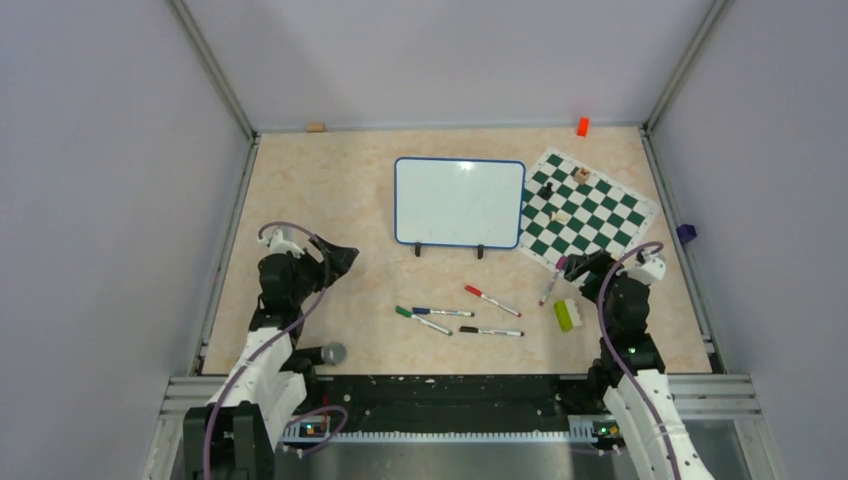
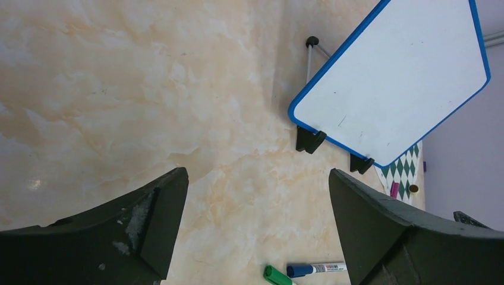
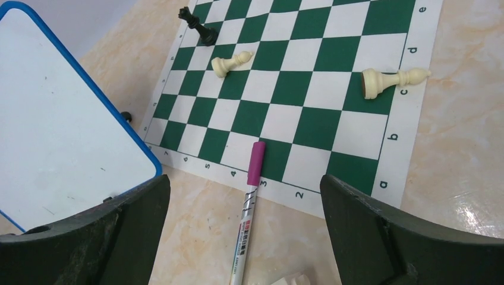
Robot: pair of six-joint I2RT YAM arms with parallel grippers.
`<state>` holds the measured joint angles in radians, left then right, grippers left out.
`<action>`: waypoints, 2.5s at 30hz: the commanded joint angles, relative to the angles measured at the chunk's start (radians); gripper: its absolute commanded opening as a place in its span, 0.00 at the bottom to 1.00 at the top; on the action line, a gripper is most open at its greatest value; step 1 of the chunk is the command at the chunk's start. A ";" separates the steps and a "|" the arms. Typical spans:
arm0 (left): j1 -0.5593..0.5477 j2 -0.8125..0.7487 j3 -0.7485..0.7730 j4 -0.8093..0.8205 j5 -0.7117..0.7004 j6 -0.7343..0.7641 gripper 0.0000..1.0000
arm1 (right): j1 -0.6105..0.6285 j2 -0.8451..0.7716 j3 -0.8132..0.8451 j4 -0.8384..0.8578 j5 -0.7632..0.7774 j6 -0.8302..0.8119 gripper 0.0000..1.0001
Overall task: Write a sentence on the whiteboard
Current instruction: Pick up the whiteboard marker from the center of the board.
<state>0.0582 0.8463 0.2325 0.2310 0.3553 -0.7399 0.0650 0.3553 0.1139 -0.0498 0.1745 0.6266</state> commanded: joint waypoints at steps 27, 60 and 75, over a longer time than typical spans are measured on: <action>-0.403 -0.146 0.095 -0.211 -0.293 0.182 0.99 | 0.225 0.358 0.383 -0.085 -0.393 -0.227 0.93; -0.427 -0.422 -0.031 -0.222 -0.297 0.185 0.97 | 0.970 1.069 0.593 0.051 -0.101 -0.608 0.53; -0.426 -0.398 -0.034 -0.194 -0.250 0.198 0.95 | 0.994 1.203 0.629 -0.008 -0.098 -0.607 0.24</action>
<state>-0.3668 0.4377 0.2005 -0.0196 0.0845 -0.5507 1.0409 1.5269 0.7006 -0.0490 0.0757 0.0265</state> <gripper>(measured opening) 0.953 0.312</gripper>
